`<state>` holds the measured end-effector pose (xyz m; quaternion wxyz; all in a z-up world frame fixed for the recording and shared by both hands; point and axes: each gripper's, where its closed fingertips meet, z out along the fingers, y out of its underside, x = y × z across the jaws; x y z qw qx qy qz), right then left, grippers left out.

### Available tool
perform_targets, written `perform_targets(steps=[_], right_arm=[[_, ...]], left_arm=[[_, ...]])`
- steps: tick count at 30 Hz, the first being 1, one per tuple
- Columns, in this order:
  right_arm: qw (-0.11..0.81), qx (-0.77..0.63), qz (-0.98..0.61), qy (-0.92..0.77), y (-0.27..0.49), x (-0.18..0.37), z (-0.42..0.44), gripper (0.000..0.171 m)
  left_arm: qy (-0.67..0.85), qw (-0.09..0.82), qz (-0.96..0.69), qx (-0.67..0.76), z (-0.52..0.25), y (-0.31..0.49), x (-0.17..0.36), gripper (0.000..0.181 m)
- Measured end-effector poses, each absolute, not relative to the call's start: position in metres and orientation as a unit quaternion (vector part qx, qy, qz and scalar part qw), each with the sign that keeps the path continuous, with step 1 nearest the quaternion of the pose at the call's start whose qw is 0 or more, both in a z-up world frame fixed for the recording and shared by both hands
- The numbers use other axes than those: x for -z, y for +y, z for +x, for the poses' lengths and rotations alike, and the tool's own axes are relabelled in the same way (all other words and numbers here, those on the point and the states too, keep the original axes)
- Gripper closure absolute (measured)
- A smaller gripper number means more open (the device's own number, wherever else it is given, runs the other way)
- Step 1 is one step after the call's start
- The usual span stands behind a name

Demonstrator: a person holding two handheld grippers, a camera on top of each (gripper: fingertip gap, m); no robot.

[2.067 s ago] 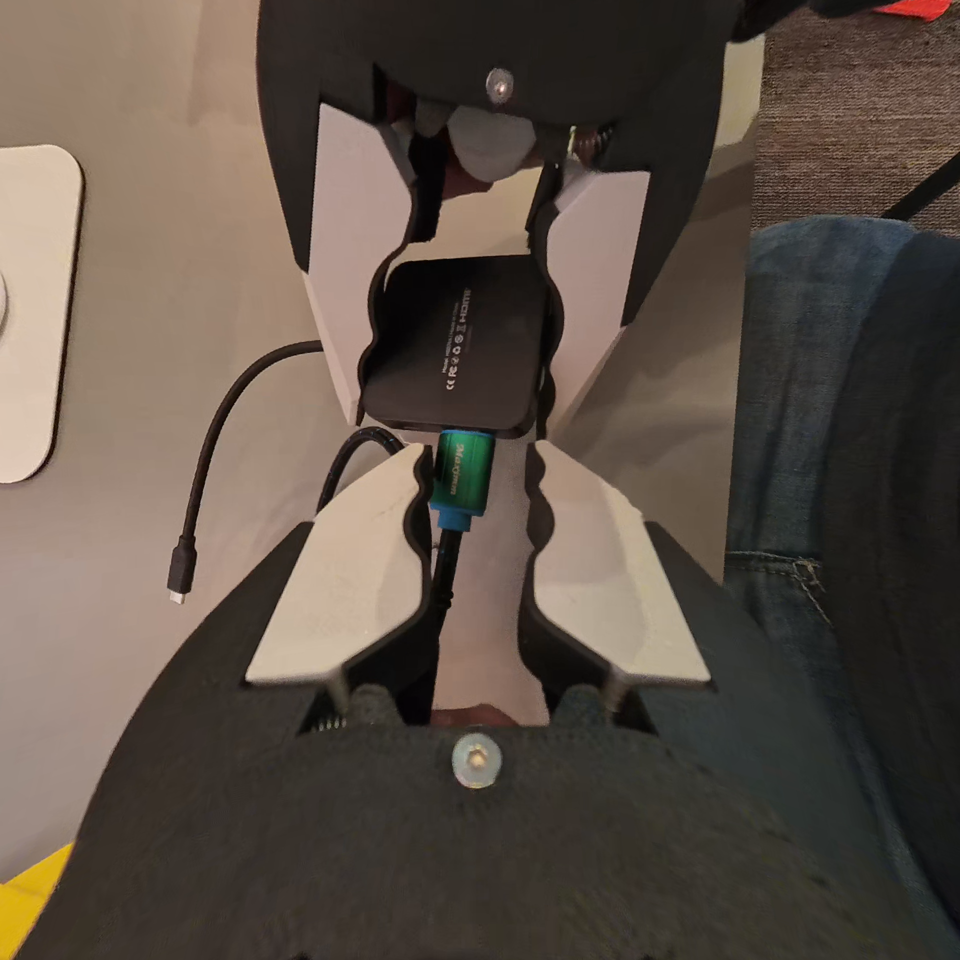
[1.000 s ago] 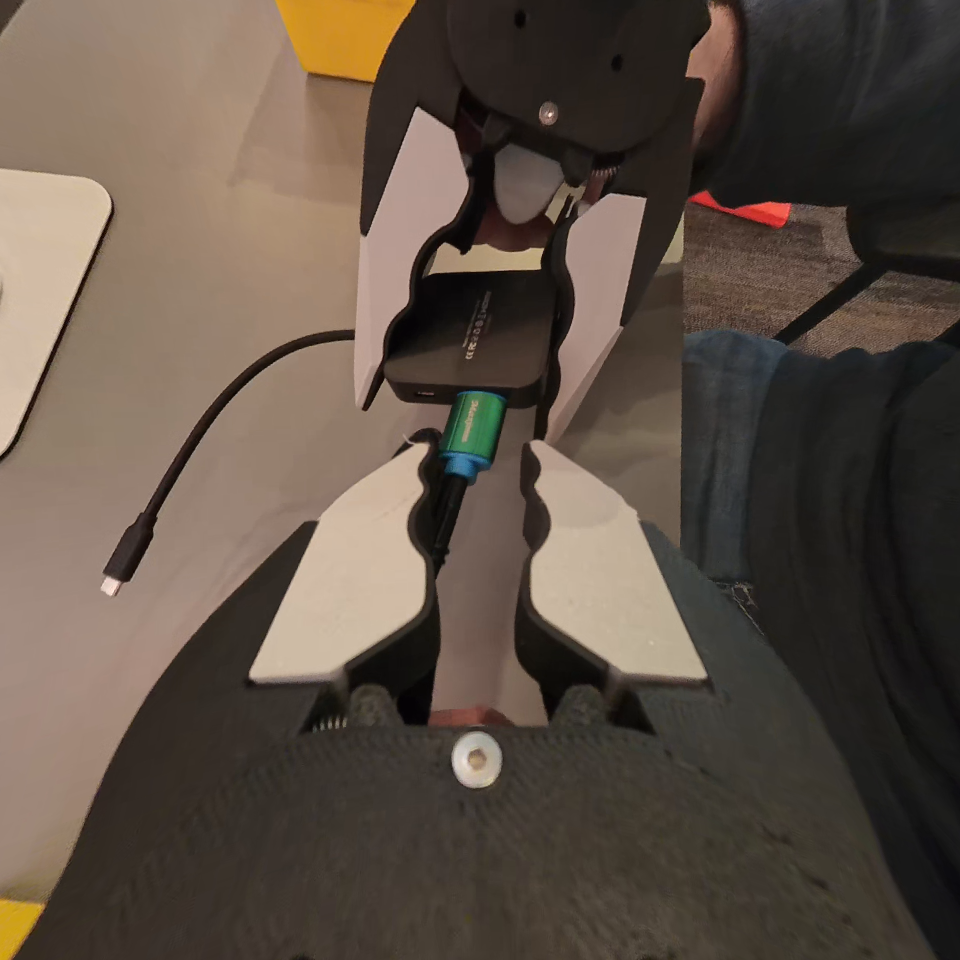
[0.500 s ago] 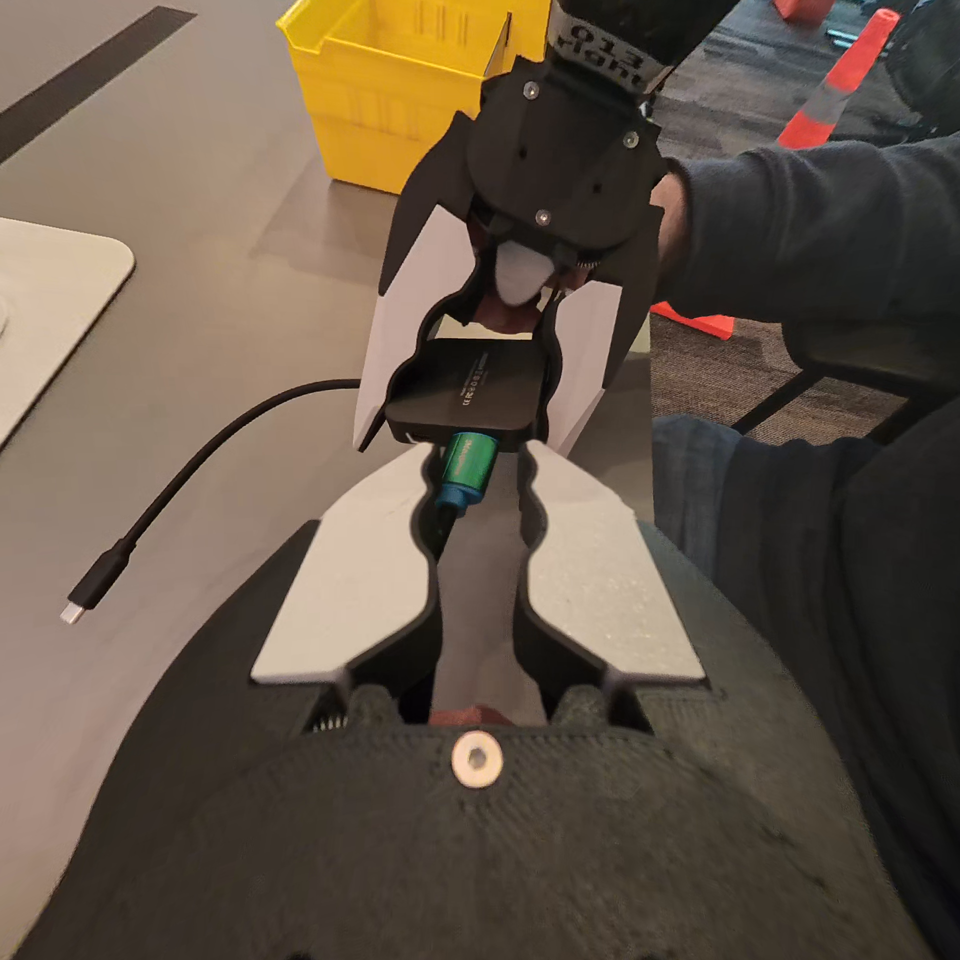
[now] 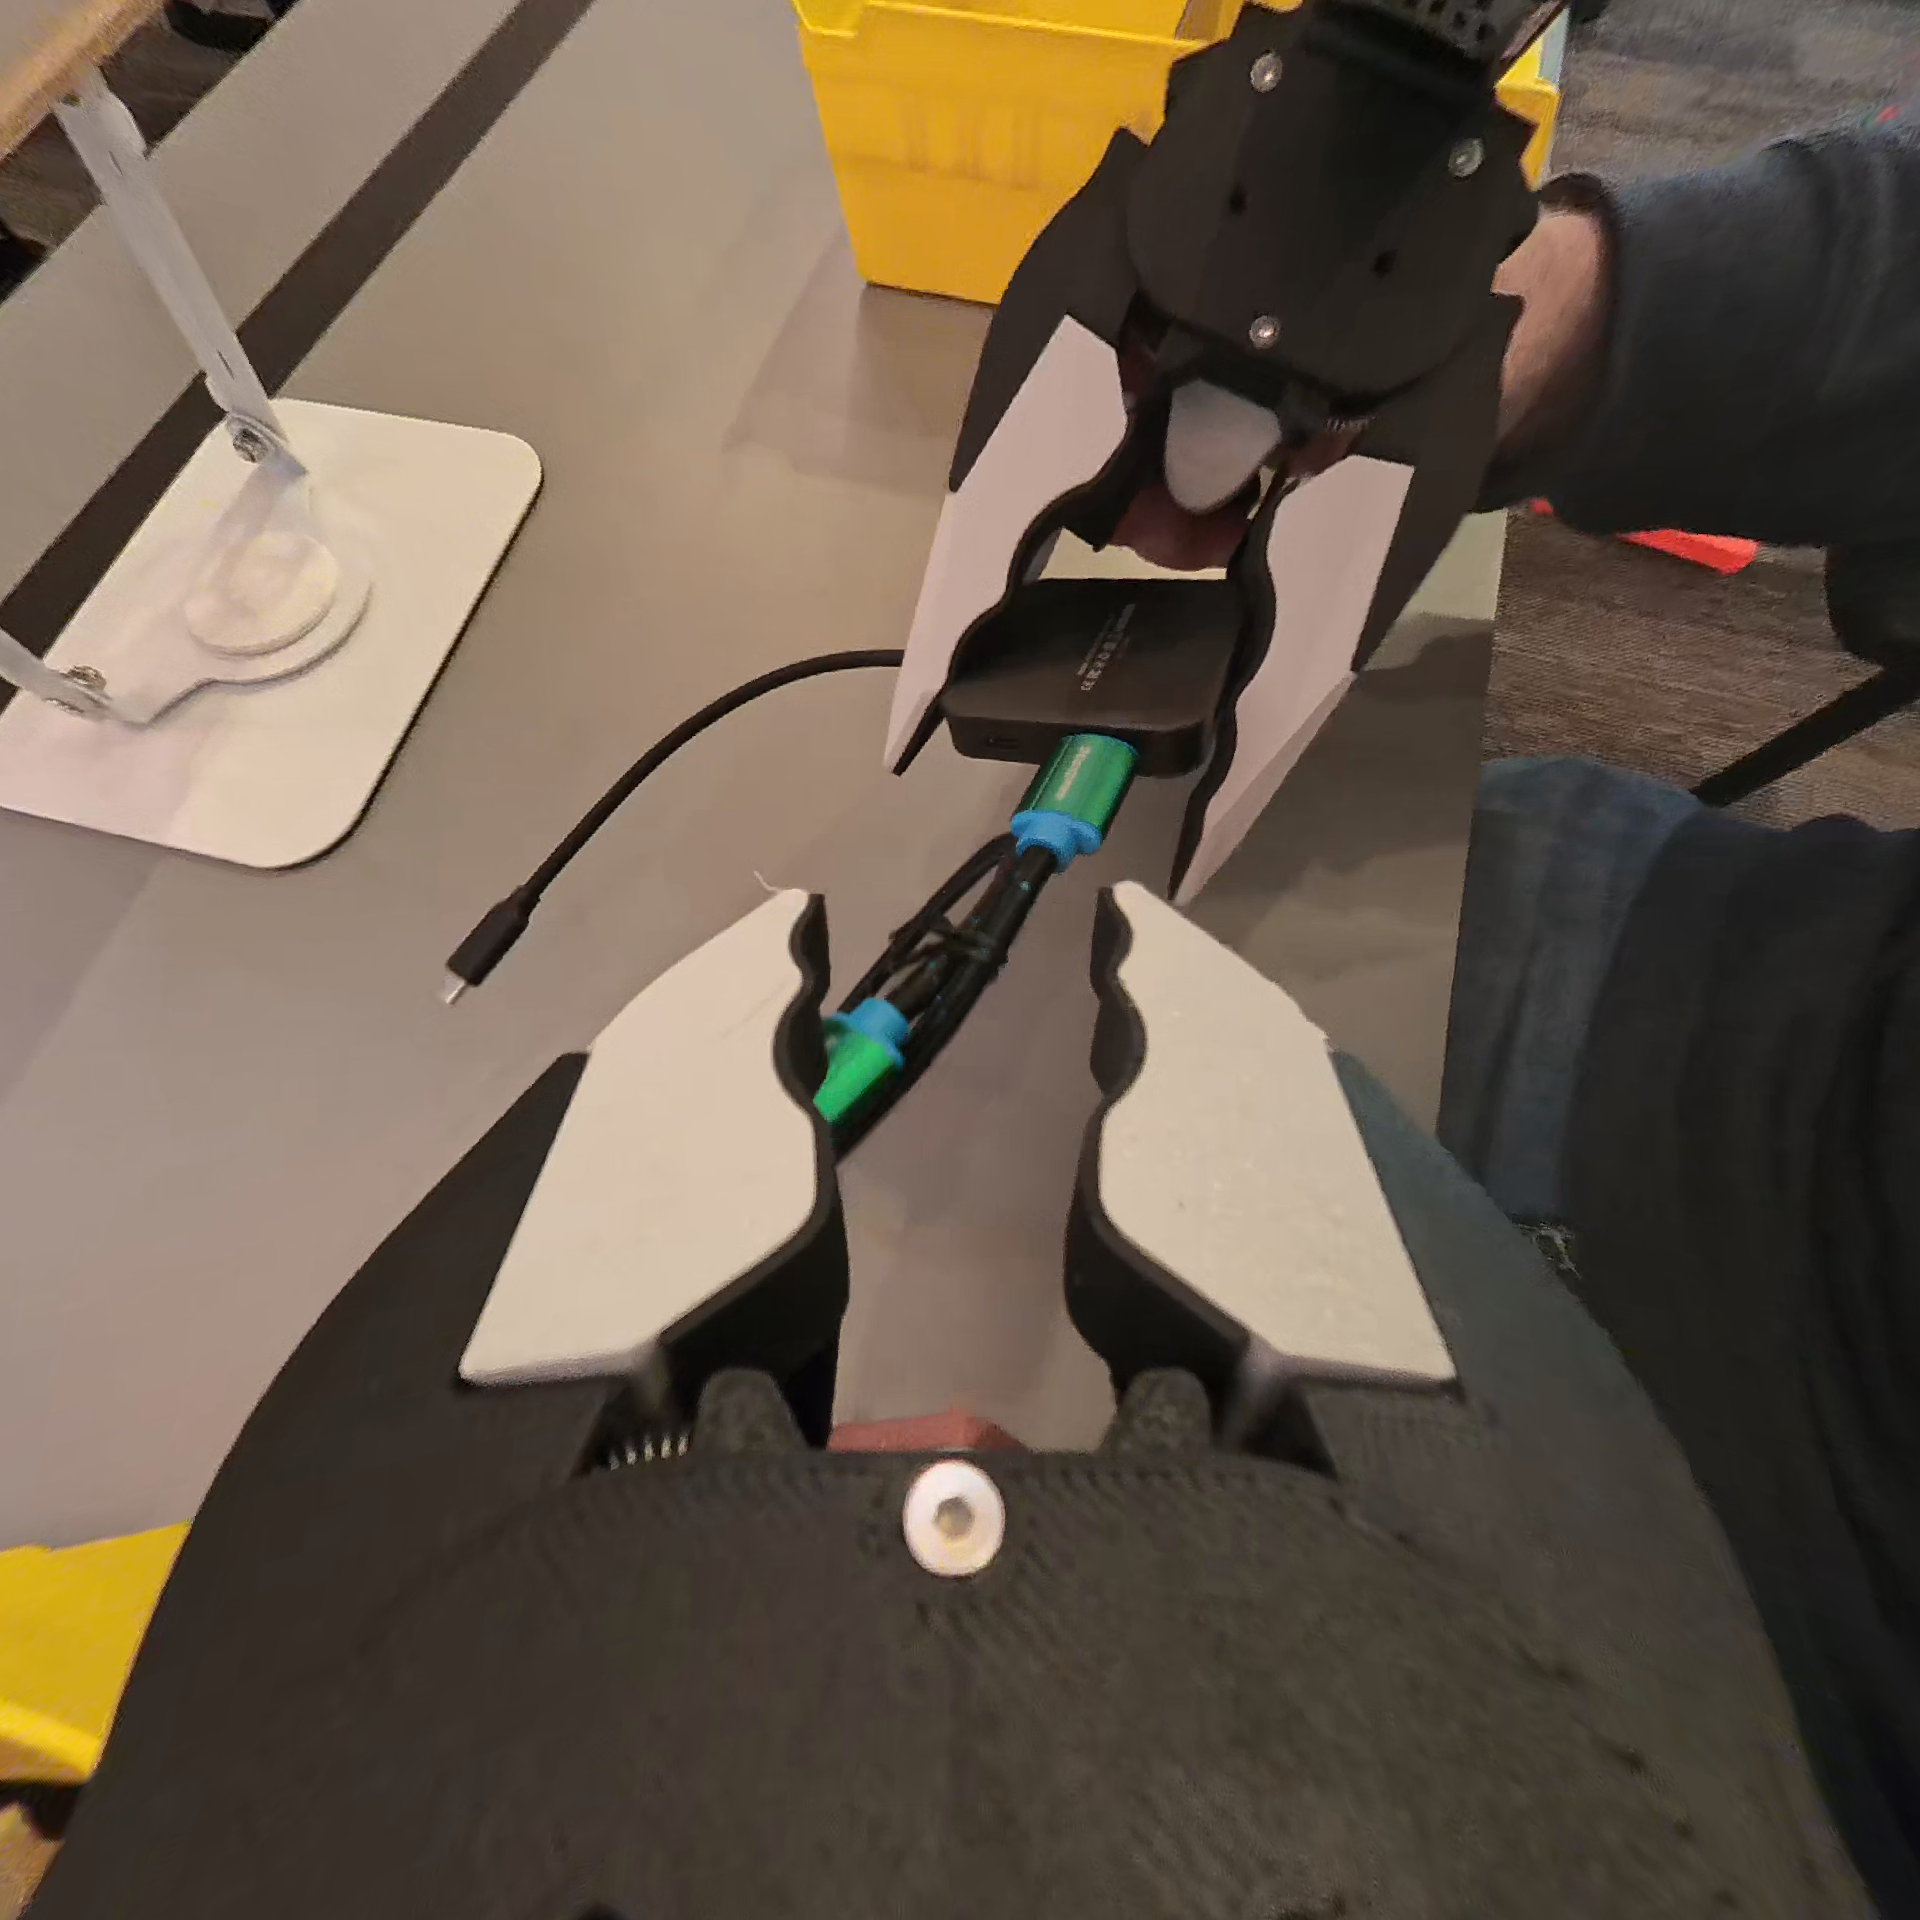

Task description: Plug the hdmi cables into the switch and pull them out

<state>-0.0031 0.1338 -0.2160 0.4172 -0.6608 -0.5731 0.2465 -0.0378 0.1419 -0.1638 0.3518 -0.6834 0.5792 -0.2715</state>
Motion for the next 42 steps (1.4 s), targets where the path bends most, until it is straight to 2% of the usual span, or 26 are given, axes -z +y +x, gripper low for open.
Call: perform_targets(steps=[3, 5, 12, 15, 19, 22, 29, 34, 42], right_arm=[[0.420, -0.249, -0.667, -0.562, 0.138, 0.215, 0.000, 0.097], [0.420, -0.247, -0.671, -0.559, 0.140, 0.216, 0.001, 0.097], [0.431, -0.256, -0.667, -0.552, 0.139, 0.208, 0.000, 0.097], [0.435, -0.259, -0.668, -0.545, 0.140, 0.205, 0.002, 0.097], [0.439, -0.271, -0.674, -0.529, 0.143, 0.203, 0.007, 0.097], [0.441, -0.273, -0.681, -0.517, 0.146, 0.201, 0.009, 0.097], [0.434, -0.318, -0.671, -0.510, 0.137, 0.191, 0.004, 0.097], [0.423, -0.324, -0.668, -0.520, 0.133, 0.190, 0.002, 0.097], [0.408, -0.328, -0.663, -0.535, 0.124, 0.188, 0.002, 0.097]], left_arm=[[0.586, 0.343, -0.678, 0.281, -0.047, 0.136, 0.153, 0.134], [0.606, 0.298, -0.671, 0.306, -0.052, 0.117, 0.153, 0.136], [0.593, 0.209, -0.702, 0.336, -0.043, 0.101, 0.192, 0.128], [0.560, 0.230, -0.709, 0.361, -0.026, 0.106, 0.194, 0.117], [0.504, 0.292, -0.709, 0.397, -0.009, 0.122, 0.182, 0.118], [0.464, 0.321, -0.717, 0.410, -0.003, 0.133, 0.181, 0.112], [0.409, 0.367, -0.691, 0.470, 0.009, 0.142, 0.171, 0.118], [0.415, 0.381, -0.672, 0.481, 0.008, 0.140, 0.165, 0.133], [0.435, 0.366, -0.641, 0.515, 0.019, 0.123, 0.162, 0.130]])
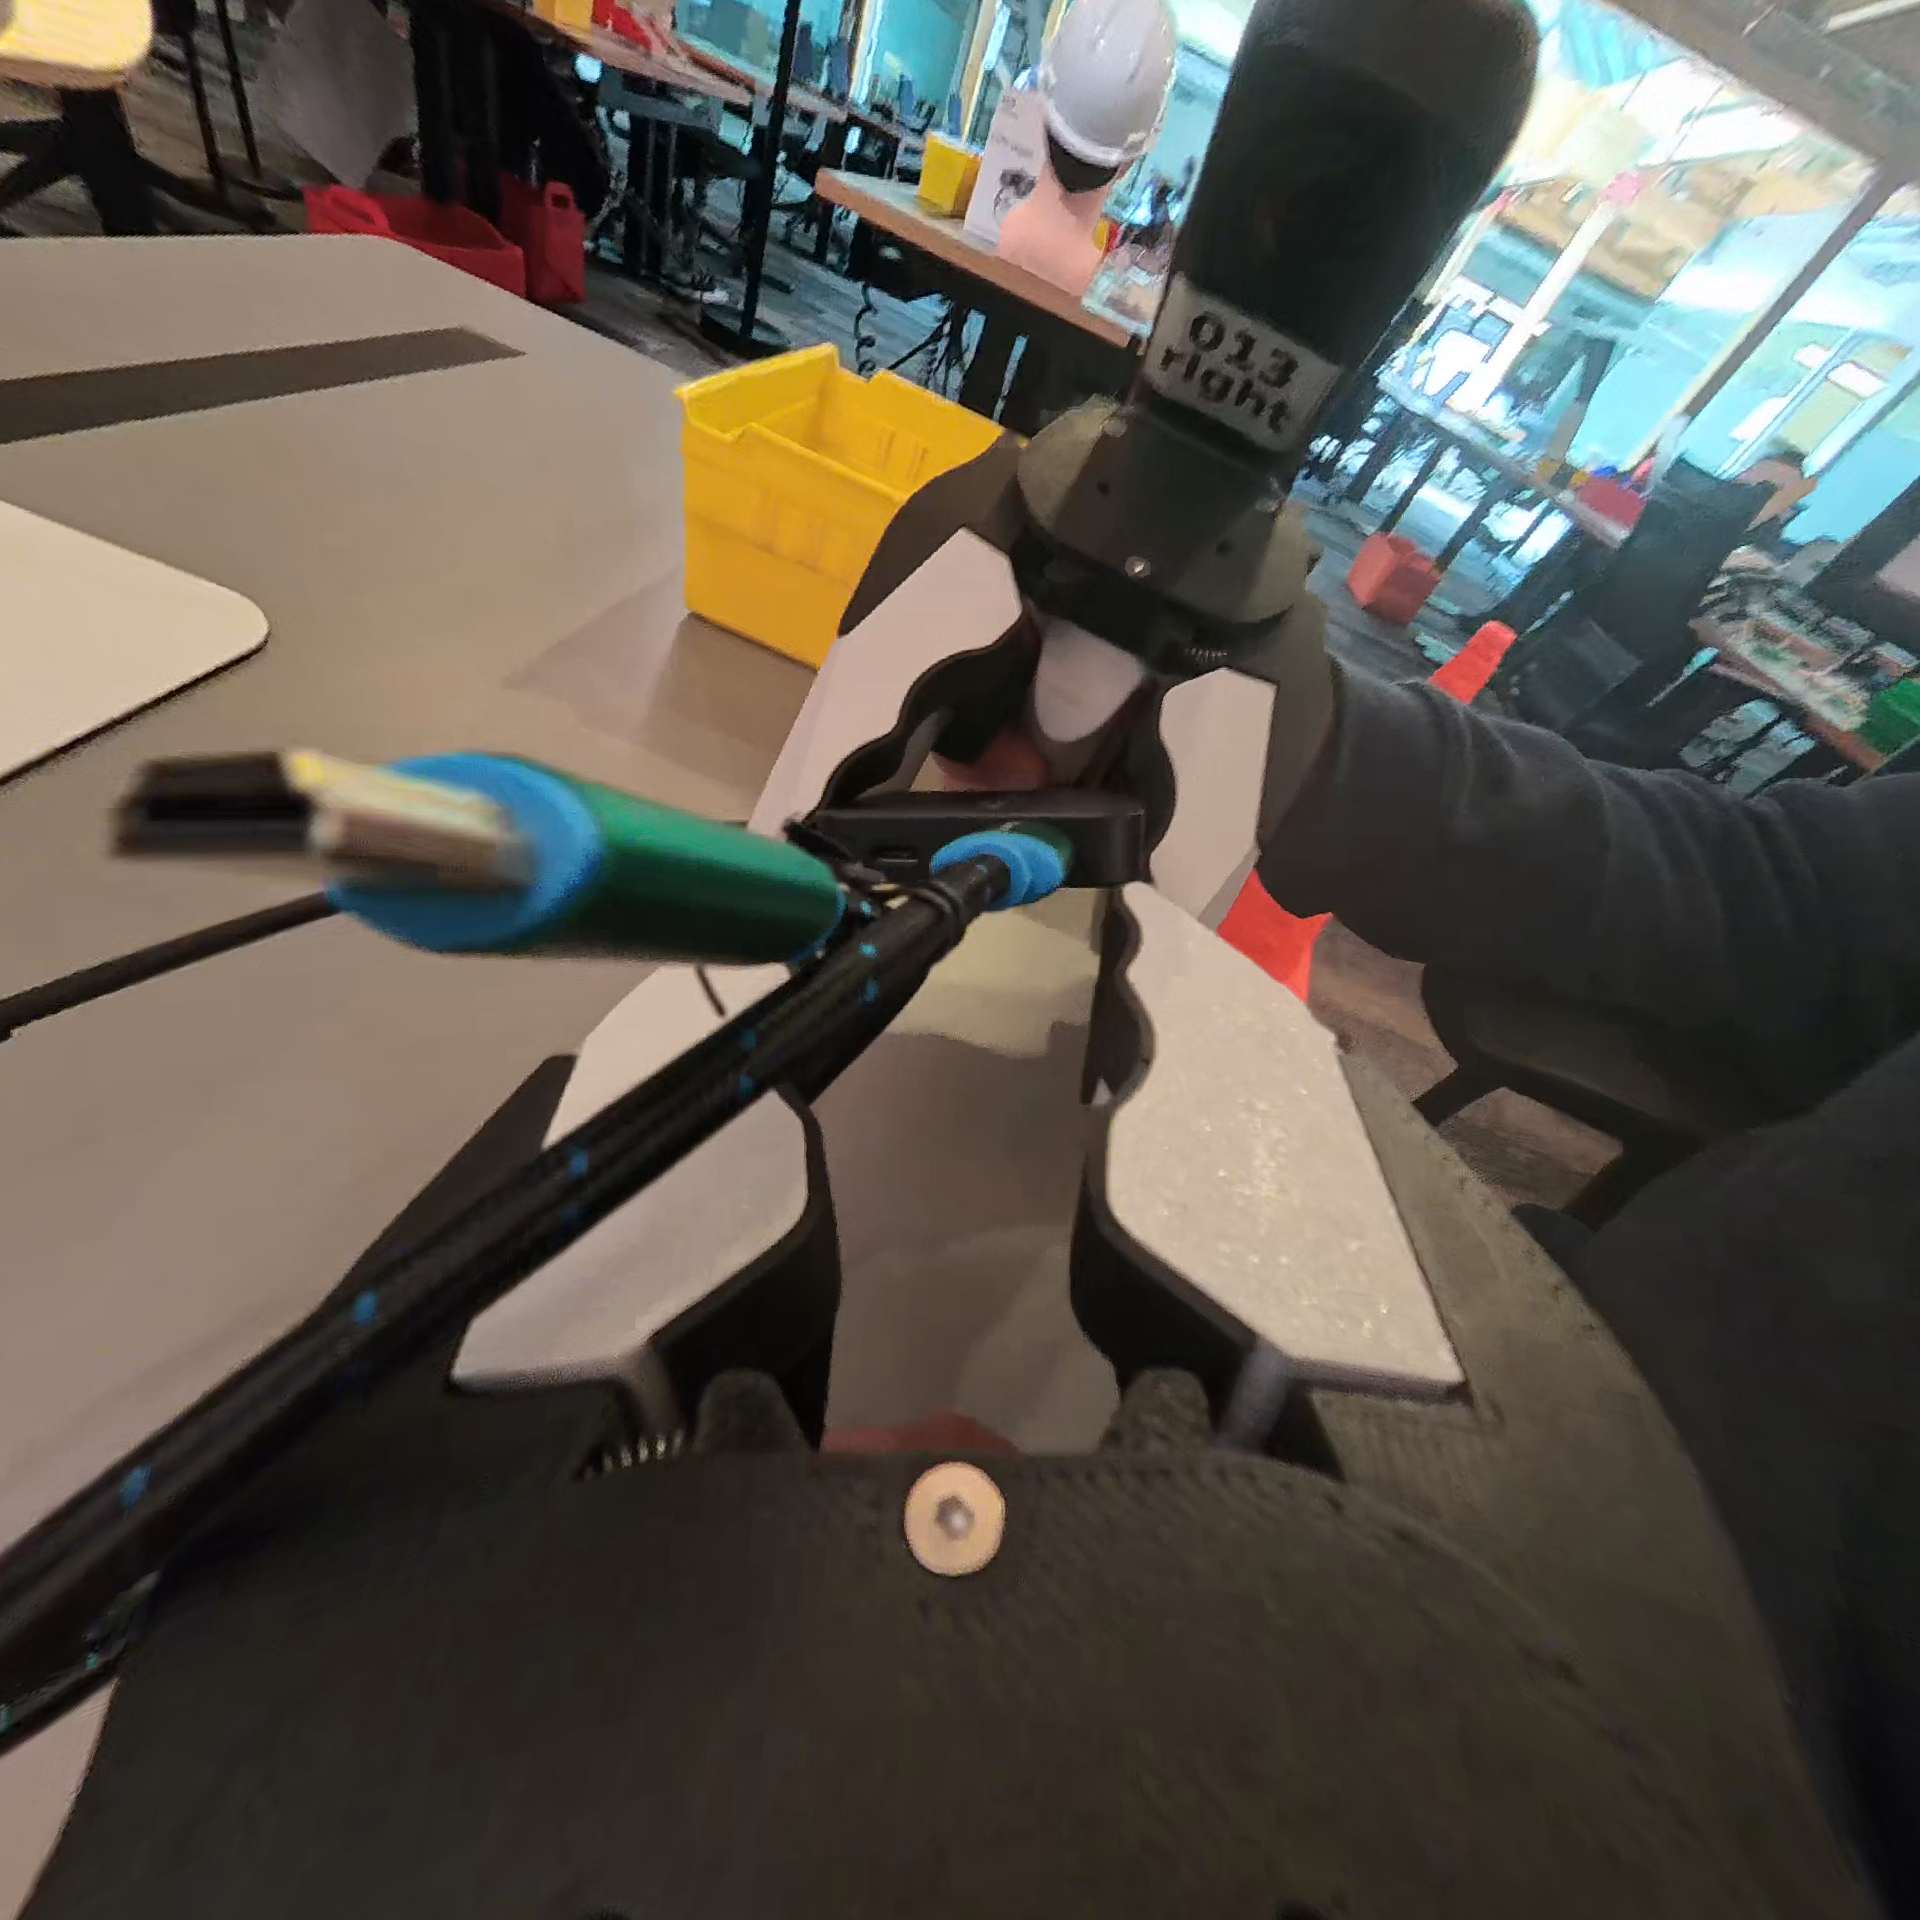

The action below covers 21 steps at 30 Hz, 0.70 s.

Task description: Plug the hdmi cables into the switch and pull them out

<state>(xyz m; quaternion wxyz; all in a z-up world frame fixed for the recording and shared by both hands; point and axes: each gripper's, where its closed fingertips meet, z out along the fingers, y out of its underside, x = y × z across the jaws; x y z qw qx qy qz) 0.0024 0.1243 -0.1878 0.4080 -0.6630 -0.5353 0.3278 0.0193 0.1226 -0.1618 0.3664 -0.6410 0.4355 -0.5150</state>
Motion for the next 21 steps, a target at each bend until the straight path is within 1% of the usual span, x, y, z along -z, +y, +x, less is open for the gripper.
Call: perform_targets(steps=[2, 6, 7, 8, 10, 21], right_arm=[[0.404, -0.319, -0.666, -0.540, 0.124, 0.191, 0.005, 0.097], [0.393, -0.313, -0.665, -0.553, 0.120, 0.196, 0.001, 0.097], [0.389, -0.305, -0.666, -0.558, 0.120, 0.198, 0.001, 0.097], [0.386, -0.300, -0.667, -0.562, 0.119, 0.199, 0.001, 0.097], [0.383, -0.298, -0.668, -0.564, 0.119, 0.201, 0.001, 0.098], [0.380, -0.310, -0.661, -0.567, 0.113, 0.195, 0.000, 0.098]], left_arm=[[0.424, 0.363, -0.626, 0.544, 0.018, 0.121, 0.152, 0.126], [0.439, 0.358, -0.634, 0.527, 0.019, 0.121, 0.158, 0.134], [0.434, 0.357, -0.633, 0.533, 0.020, 0.120, 0.157, 0.139], [0.430, 0.355, -0.629, 0.541, 0.020, 0.119, 0.156, 0.148], [0.434, 0.356, -0.622, 0.546, 0.021, 0.116, 0.155, 0.154], [0.465, 0.352, -0.602, 0.545, 0.019, 0.106, 0.151, 0.160]])
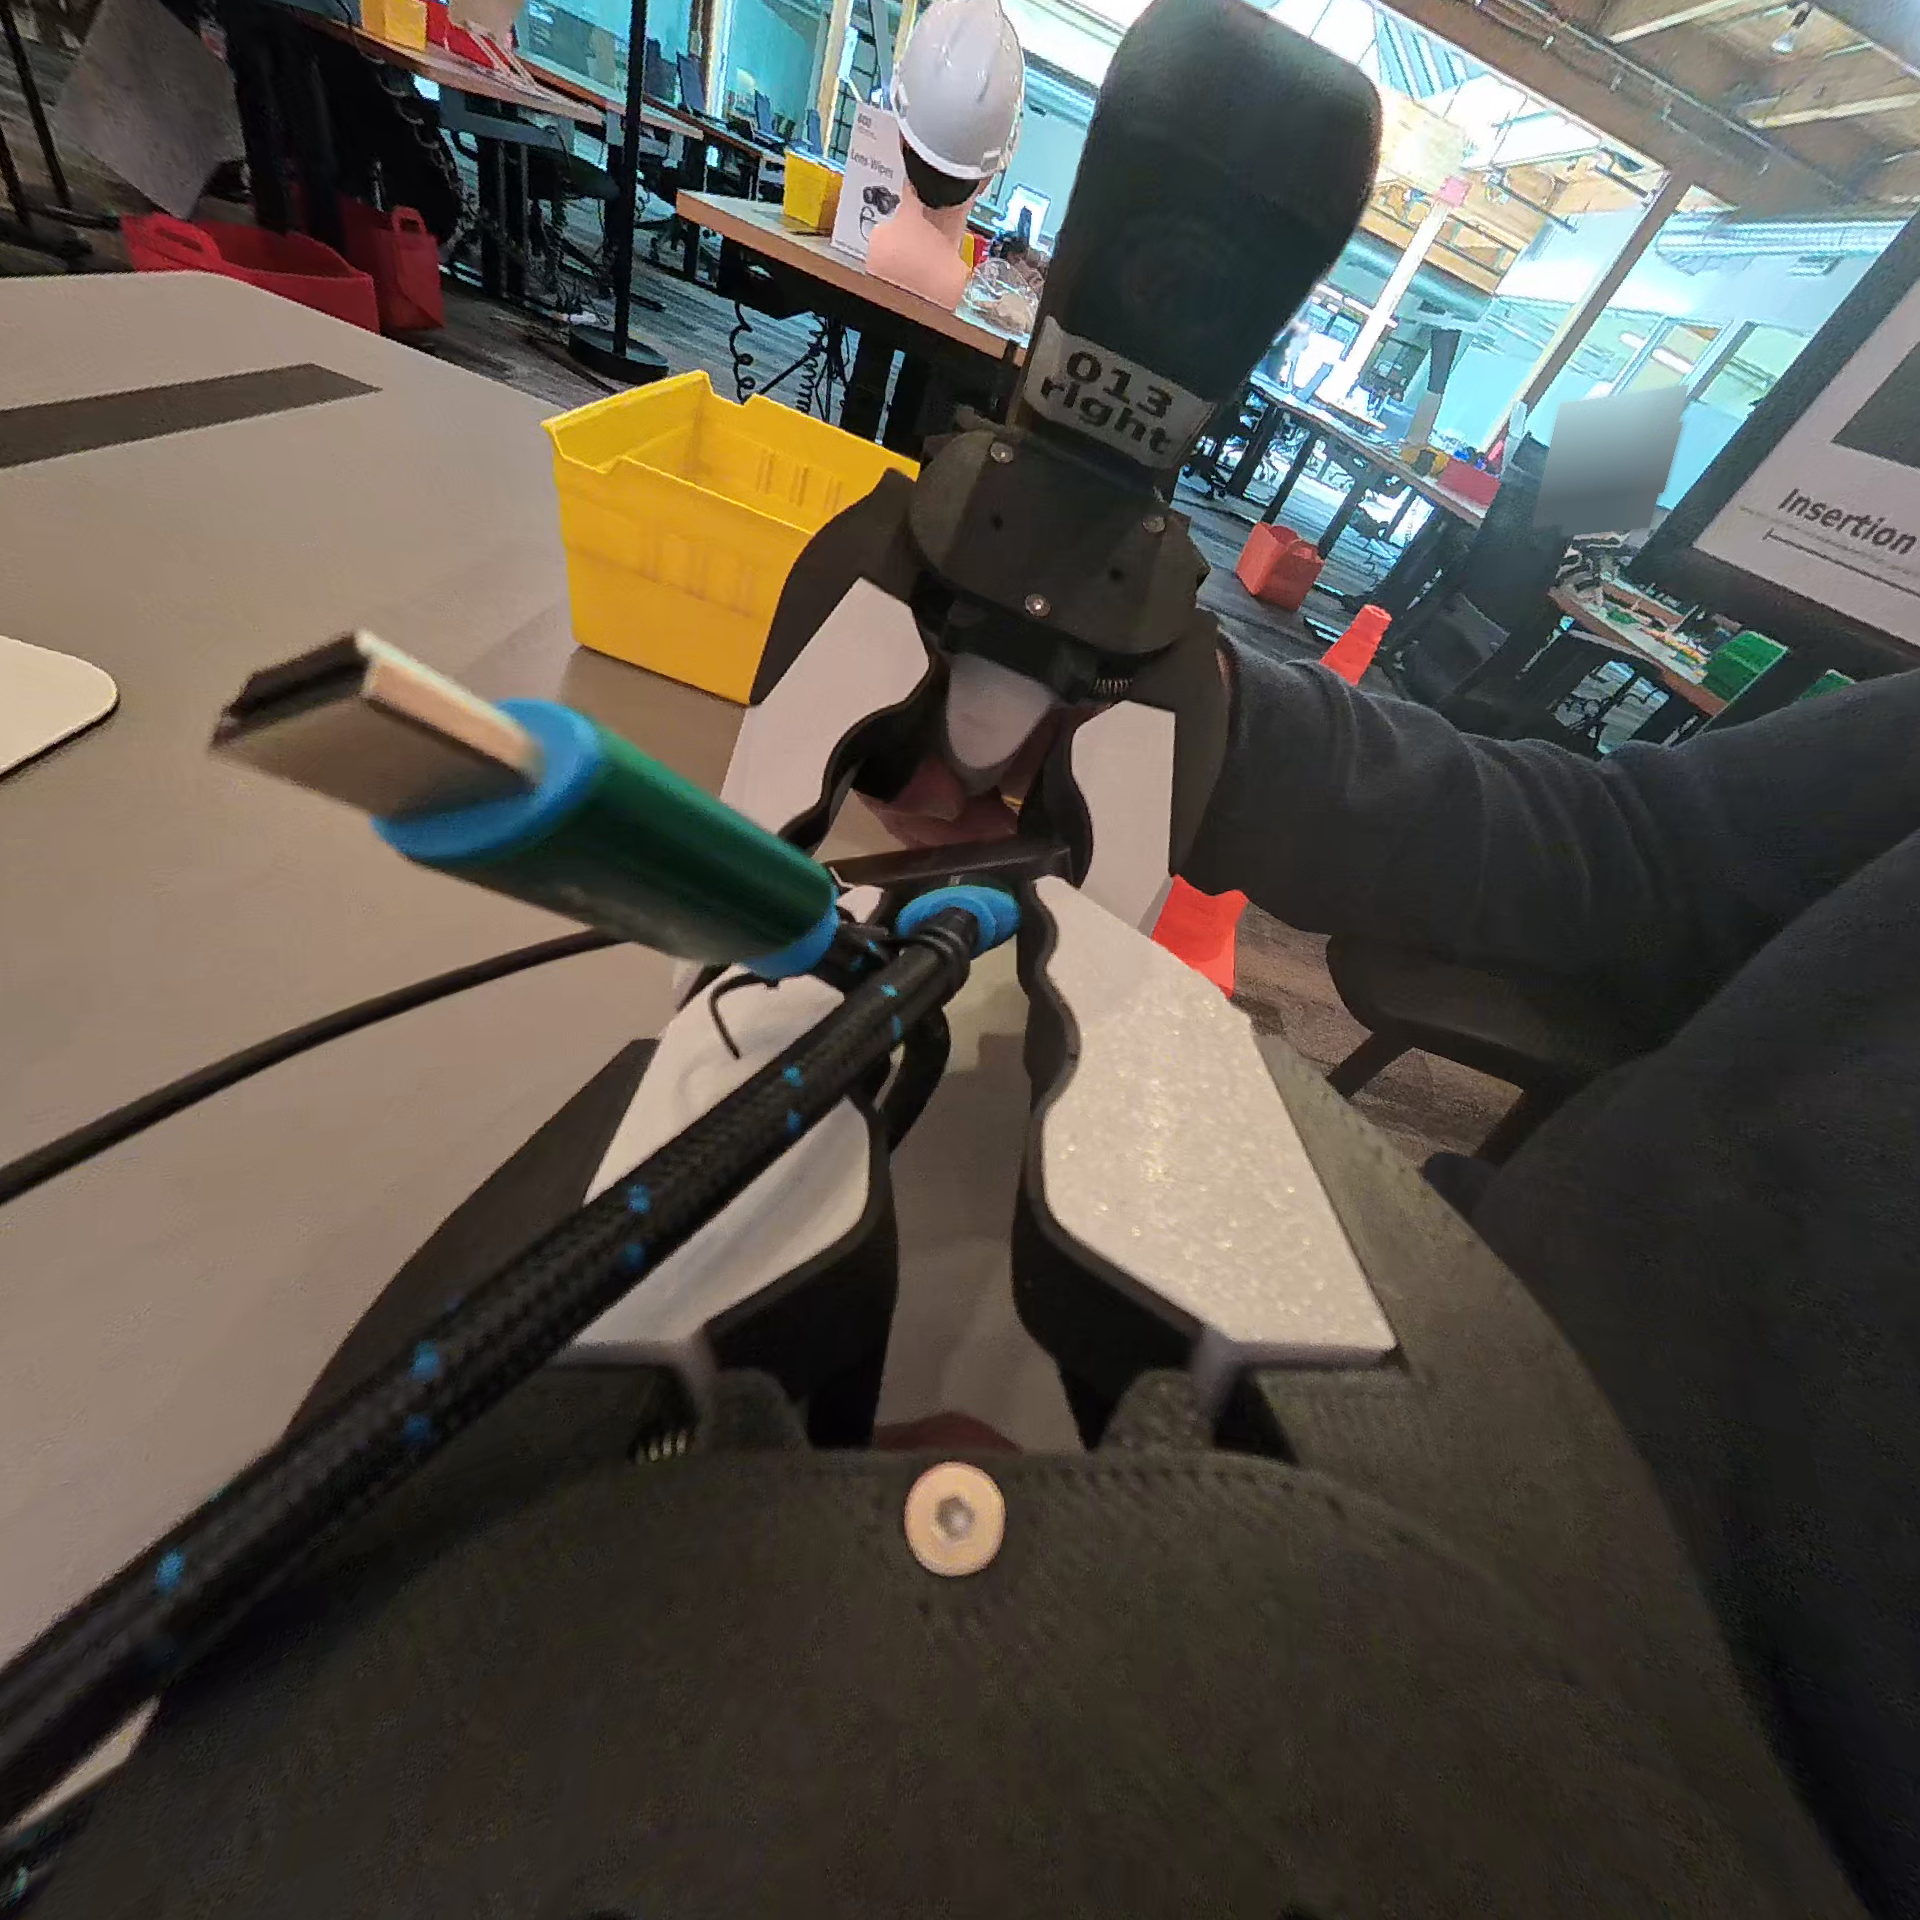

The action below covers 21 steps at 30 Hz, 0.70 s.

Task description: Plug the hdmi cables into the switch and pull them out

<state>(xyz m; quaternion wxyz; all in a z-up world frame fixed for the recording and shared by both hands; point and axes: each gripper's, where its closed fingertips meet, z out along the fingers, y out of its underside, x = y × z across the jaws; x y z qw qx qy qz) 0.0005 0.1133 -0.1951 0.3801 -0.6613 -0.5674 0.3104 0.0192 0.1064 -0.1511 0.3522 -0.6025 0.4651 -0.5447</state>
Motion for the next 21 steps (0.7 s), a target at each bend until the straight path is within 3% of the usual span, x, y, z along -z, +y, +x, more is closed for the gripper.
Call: perform_targets(steps=[8, 11, 13, 21], right_arm=[[0.388, -0.292, -0.663, -0.569, 0.1157, 0.1942, 0.0029, 0.098], [0.381, -0.271, -0.668, -0.579, 0.1164, 0.1989, 0.0043, 0.098], [0.382, -0.273, -0.667, -0.579, 0.1156, 0.1988, 0.0031, 0.099], [0.391, -0.280, -0.666, -0.570, 0.1170, 0.1928, 0.0025, 0.098]], left_arm=[[0.447, 0.341, -0.612, 0.555, 0.0201, 0.1078, 0.1503, 0.158], [0.442, 0.345, -0.618, 0.552, 0.0208, 0.1099, 0.1497, 0.145], [0.449, 0.351, -0.616, 0.544, 0.0203, 0.1099, 0.1503, 0.155], [0.442, 0.350, -0.608, 0.560, 0.0205, 0.1078, 0.1449, 0.160]])
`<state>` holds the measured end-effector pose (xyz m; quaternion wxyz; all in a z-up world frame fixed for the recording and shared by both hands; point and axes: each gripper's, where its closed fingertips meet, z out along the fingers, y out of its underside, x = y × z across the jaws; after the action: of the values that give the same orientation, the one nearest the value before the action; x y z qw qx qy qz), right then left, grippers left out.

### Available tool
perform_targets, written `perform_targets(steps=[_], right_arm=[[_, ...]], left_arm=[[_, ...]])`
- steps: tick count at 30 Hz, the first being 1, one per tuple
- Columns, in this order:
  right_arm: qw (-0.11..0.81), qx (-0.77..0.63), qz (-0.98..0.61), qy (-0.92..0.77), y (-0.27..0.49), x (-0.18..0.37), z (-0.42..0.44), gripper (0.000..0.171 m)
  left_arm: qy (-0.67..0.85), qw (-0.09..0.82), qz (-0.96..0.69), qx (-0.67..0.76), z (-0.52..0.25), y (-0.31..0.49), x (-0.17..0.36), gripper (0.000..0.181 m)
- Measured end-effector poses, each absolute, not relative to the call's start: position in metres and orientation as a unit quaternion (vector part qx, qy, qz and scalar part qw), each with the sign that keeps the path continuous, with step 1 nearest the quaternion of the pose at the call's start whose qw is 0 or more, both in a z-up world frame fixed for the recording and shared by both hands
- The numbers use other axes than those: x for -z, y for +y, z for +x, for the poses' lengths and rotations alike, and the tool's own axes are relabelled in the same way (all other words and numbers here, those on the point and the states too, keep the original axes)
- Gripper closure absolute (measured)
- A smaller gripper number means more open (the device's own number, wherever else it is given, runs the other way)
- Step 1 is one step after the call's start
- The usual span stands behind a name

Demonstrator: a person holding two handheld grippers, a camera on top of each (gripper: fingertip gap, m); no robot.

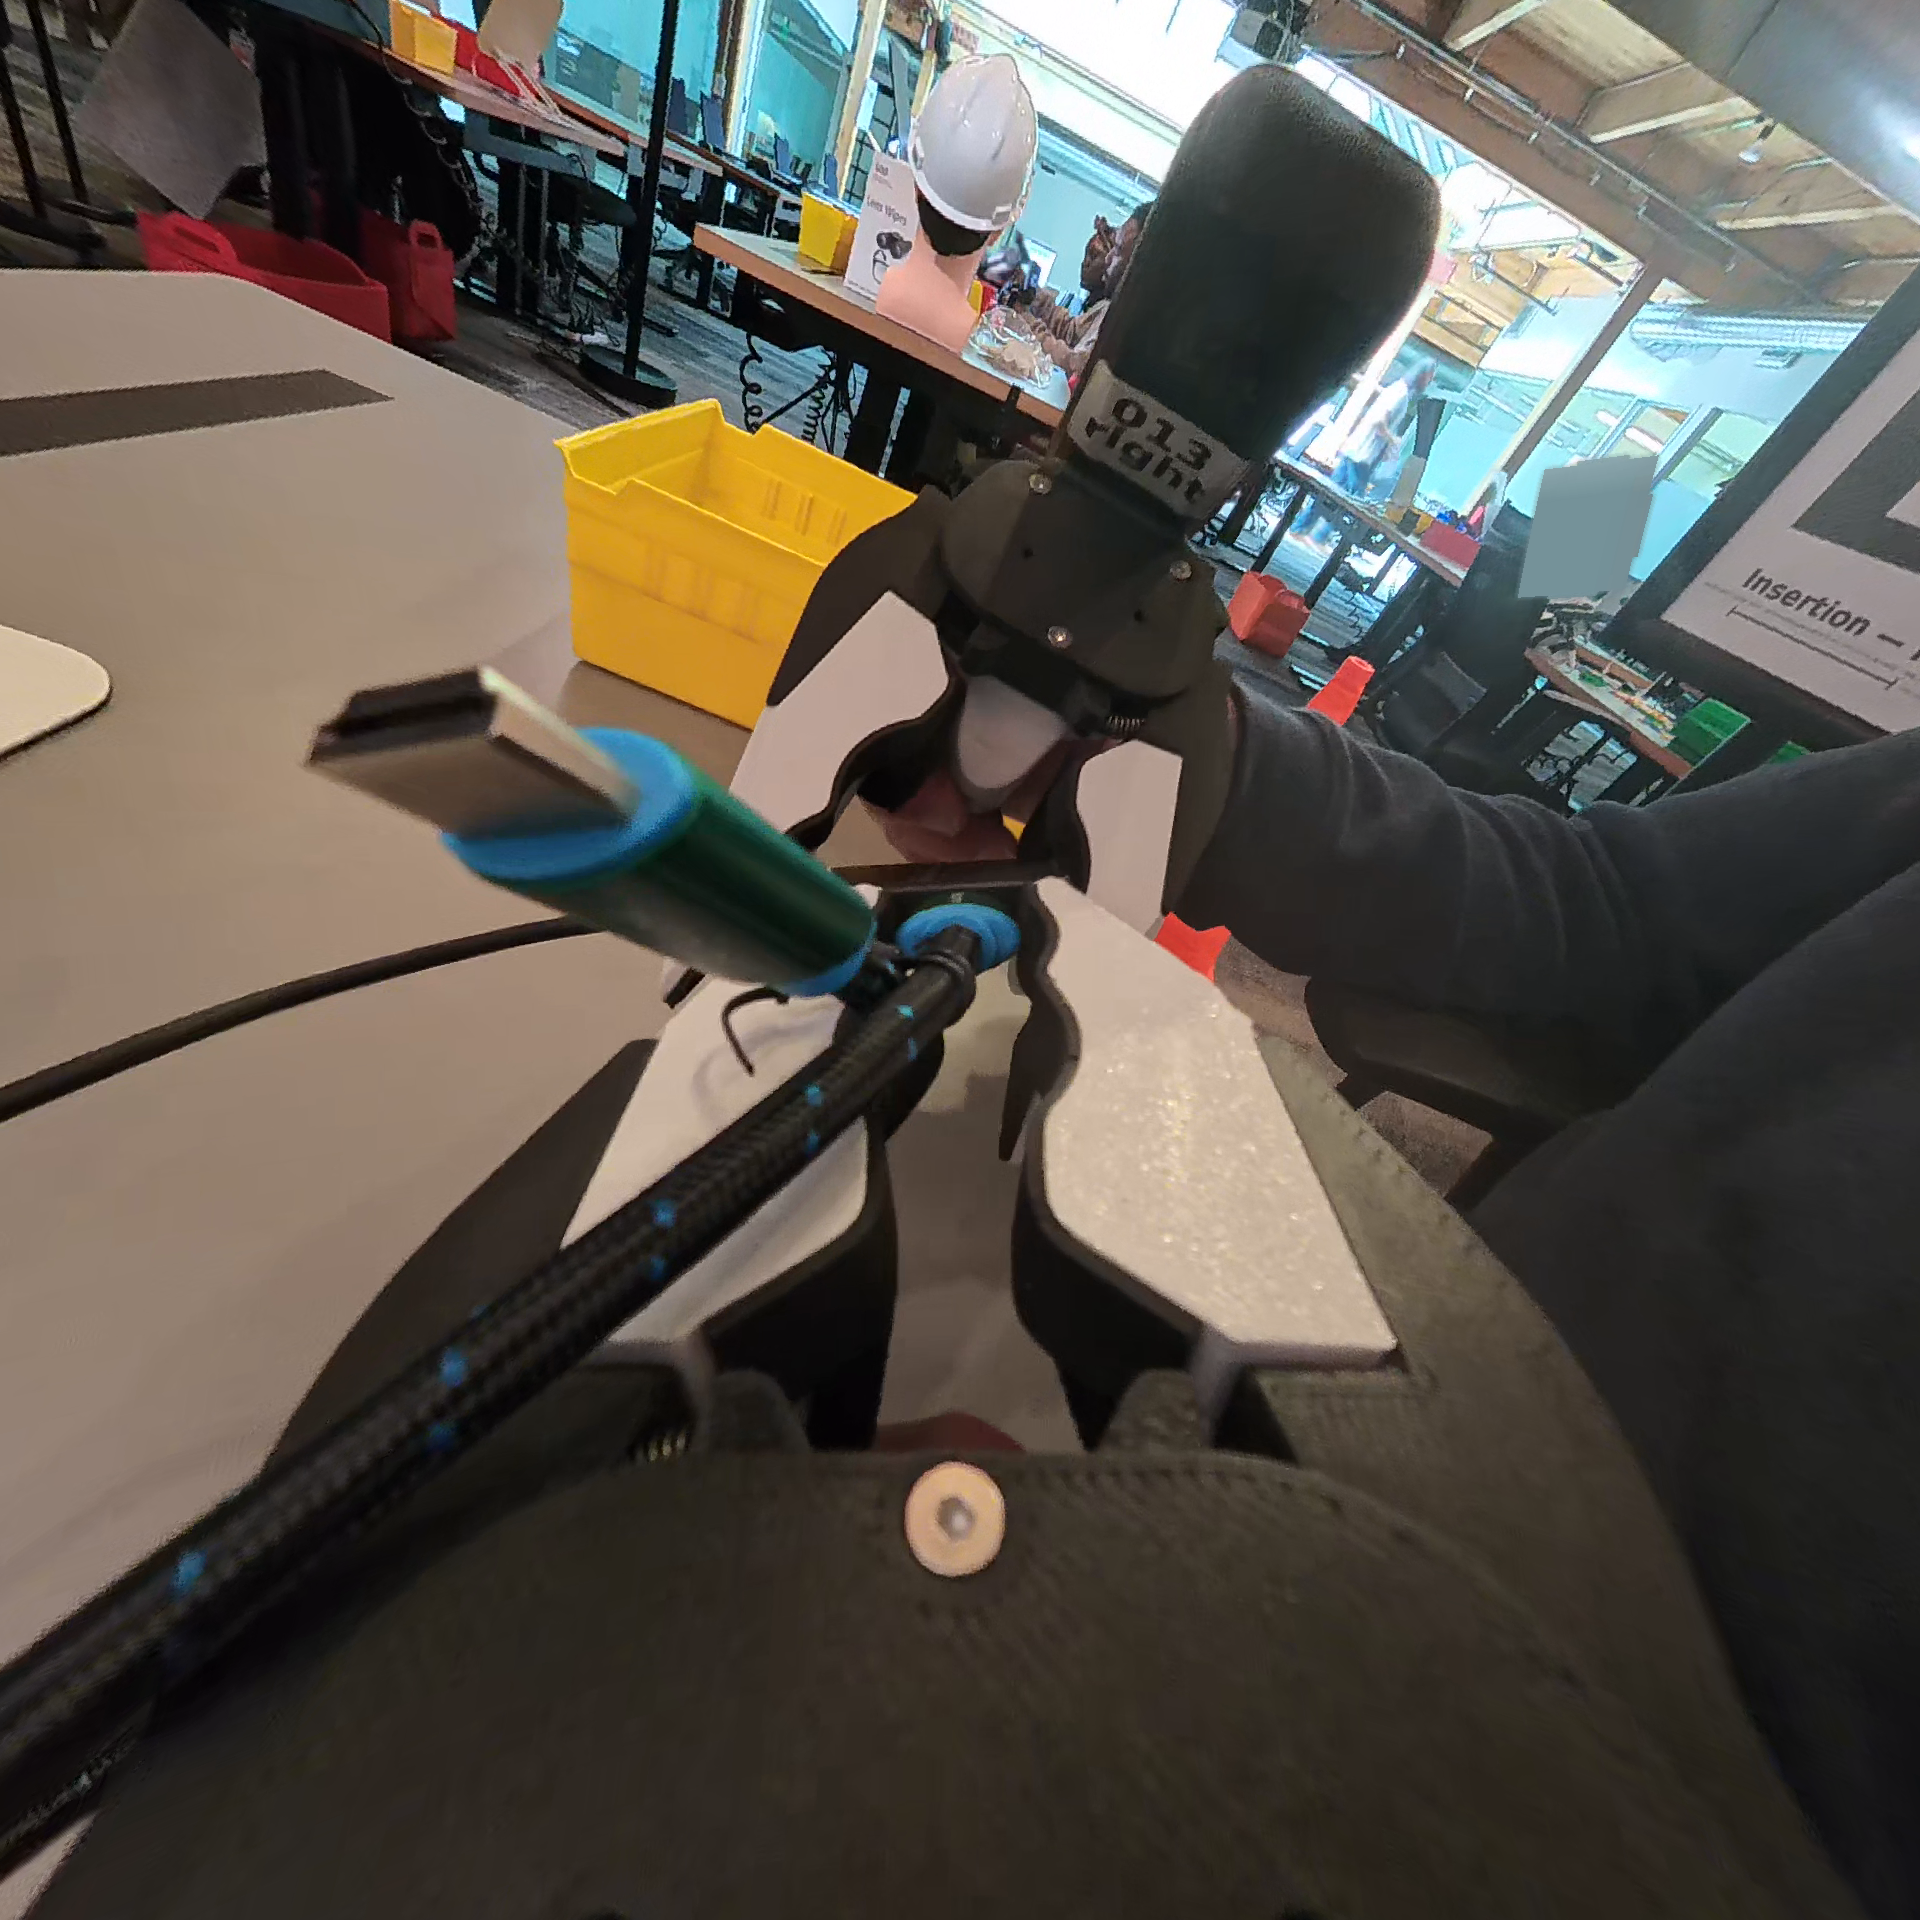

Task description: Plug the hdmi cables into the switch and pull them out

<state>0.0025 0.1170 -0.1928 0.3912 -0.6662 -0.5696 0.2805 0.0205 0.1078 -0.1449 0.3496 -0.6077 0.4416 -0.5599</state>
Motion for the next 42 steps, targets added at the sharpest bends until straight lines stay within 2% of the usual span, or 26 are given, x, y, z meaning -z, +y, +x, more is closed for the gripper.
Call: perform_targets(steps=[8, 11, 17, 27, 31, 33, 39, 42], right_arm=[[0.407, -0.358, -0.664, -0.514, 0.119, 0.177, -0.003, 0.095], [0.421, -0.368, -0.667, -0.493, 0.124, 0.171, 0.002, 0.083], [0.439, -0.396, -0.656, -0.469, 0.125, 0.159, 0.008, 0.083], [0.420, -0.340, -0.655, -0.528, 0.116, 0.172, 0.009, 0.075], [0.459, -0.312, -0.631, -0.542, 0.117, 0.156, 0.008, 0.087], [0.451, -0.308, -0.630, -0.552, 0.115, 0.154, 0.009, 0.088], [0.390, -0.321, -0.635, -0.585, 0.103, 0.186, -0.006, 0.075], [0.364, -0.340, -0.629, -0.597, 0.095, 0.192, -0.011, 0.082]], left_arm=[[0.433, 0.365, -0.600, 0.565, 0.016, 0.111, 0.136, 0.159], [0.429, 0.368, -0.598, 0.569, 0.015, 0.111, 0.133, 0.160], [0.429, 0.380, -0.588, 0.571, 0.011, 0.113, 0.125, 0.159], [0.494, 0.387, -0.590, 0.508, 0.011, 0.107, 0.133, 0.159], [0.502, 0.385, -0.590, 0.501, 0.009, 0.107, 0.134, 0.159], [0.507, 0.383, -0.585, 0.504, 0.010, 0.104, 0.133, 0.159], [0.534, 0.377, -0.570, 0.497, 0.017, 0.091, 0.135, 0.159], [0.545, 0.376, -0.570, 0.487, 0.017, 0.088, 0.139, 0.160]])
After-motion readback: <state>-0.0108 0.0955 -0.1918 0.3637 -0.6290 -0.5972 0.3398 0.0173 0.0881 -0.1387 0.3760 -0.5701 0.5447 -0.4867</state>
